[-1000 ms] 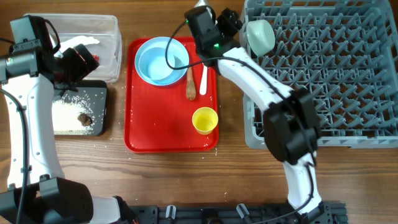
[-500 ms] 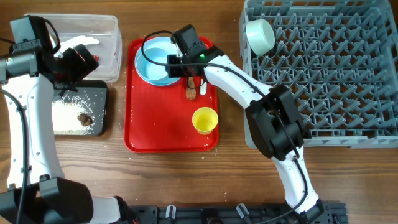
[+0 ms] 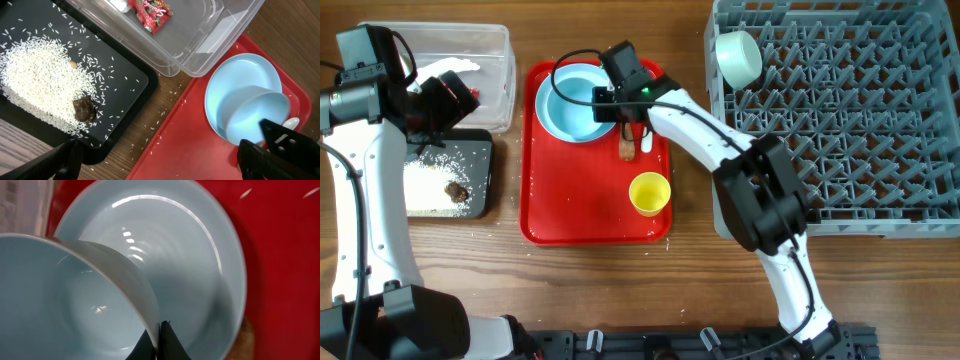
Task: Sort waste into correct bins and load items into the dishwasher rack
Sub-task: 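Carry the blue bowl into the dish rack and release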
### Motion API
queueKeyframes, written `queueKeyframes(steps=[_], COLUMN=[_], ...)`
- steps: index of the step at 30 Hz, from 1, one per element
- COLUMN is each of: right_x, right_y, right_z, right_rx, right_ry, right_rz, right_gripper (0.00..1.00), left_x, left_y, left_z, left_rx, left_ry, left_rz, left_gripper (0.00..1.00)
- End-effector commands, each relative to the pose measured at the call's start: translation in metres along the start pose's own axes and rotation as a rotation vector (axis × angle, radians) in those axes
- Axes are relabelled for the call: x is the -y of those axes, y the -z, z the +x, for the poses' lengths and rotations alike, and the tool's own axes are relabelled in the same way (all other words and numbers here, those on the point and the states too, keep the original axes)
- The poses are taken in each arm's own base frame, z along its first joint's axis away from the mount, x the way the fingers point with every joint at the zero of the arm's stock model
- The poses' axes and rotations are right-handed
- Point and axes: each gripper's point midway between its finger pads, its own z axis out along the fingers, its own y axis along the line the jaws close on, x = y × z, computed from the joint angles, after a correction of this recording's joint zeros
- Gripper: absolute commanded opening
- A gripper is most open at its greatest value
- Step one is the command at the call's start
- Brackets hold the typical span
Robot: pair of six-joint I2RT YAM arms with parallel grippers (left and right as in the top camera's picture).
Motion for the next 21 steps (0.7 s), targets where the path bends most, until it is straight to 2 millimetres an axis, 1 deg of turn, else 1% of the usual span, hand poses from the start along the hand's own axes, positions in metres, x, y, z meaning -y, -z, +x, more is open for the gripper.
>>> queueKeyframes(steps=[1,2,3,4,5,6,7,8,9,10,11,12,13,14,15,16,19,21], right_x=[0.005,0.022,0.047,0.073,0.101,0.123,0.137,0.148,0.150,0.154,0.160,0.170,0.180,0.187,0.194,0.200,0.214,0.221], right_y=[0.159,0.199,0.247,0.293,0.344,0.388,0.421,0.445,0.446,0.442,0.431,0.420,0.410,0.404,0.393,0.375,0.331,0.311], right_z=[-0.099,-0.109,-0.114,-0.112,-0.102,-0.087,-0.071,-0.055,-0.049,-0.044,-0.040,-0.037,-0.034,-0.033,-0.032,-0.032,-0.027,-0.022], right_rx=[0.354,0.419,0.489,0.541,0.583,0.607,0.627,0.628,0.607,0.579,0.544,0.506,0.455,0.409,0.341,0.251,0.094,0.034], right_ry=[0.011,-0.001,-0.036,-0.068,-0.098,-0.121,-0.160,-0.186,-0.184,-0.175,-0.156,-0.118,-0.053,0.016,0.109,0.193,0.305,0.340], right_rz=[0.141,0.238,0.375,0.527,0.702,0.857,0.973,1.060,1.075,1.093,1.130,1.209,1.300,1.388,1.492,1.537,1.571,1.584], right_gripper=[0.04,0.04,0.04,0.04,0.04,0.04,0.04,0.04,0.05,0.04,0.04,0.04,0.04,0.04,0.04,0.04,0.04,0.04], left_x=[-0.005,-0.005,-0.005,-0.005,-0.005,-0.005,-0.005,-0.005,-0.005,-0.005,-0.005,-0.005,-0.005,-0.005,-0.005,-0.005,-0.005,-0.005], left_y=[-0.002,-0.002,-0.002,-0.002,-0.002,-0.002,-0.002,-0.002,-0.002,-0.002,-0.002,-0.002,-0.002,-0.002,-0.002,-0.002,-0.002,-0.002], left_z=[-0.001,-0.001,-0.001,-0.001,-0.001,-0.001,-0.001,-0.001,-0.001,-0.001,-0.001,-0.001,-0.001,-0.001,-0.001,-0.001,-0.001,-0.001], left_rx=[0.003,0.003,0.002,0.003,0.003,0.003,0.003,0.003,0.003,0.003,0.003,0.003,0.003,0.003,0.003,0.003,0.003,0.003], left_ry=[0.004,0.005,0.005,0.004,0.005,0.005,0.004,0.005,0.004,0.005,0.005,0.004,0.005,0.005,0.005,0.005,0.004,0.005], left_rz=[-0.016,-0.016,-0.016,-0.016,-0.016,-0.016,-0.016,-0.016,-0.016,-0.016,-0.016,-0.016,-0.016,-0.016,-0.016,-0.016,-0.016,-0.016], left_gripper=[1.00,1.00,1.00,1.00,1.00,1.00,1.00,1.00,1.00,1.00,1.00,1.00,1.00,1.00,1.00,1.00,1.00,1.00])
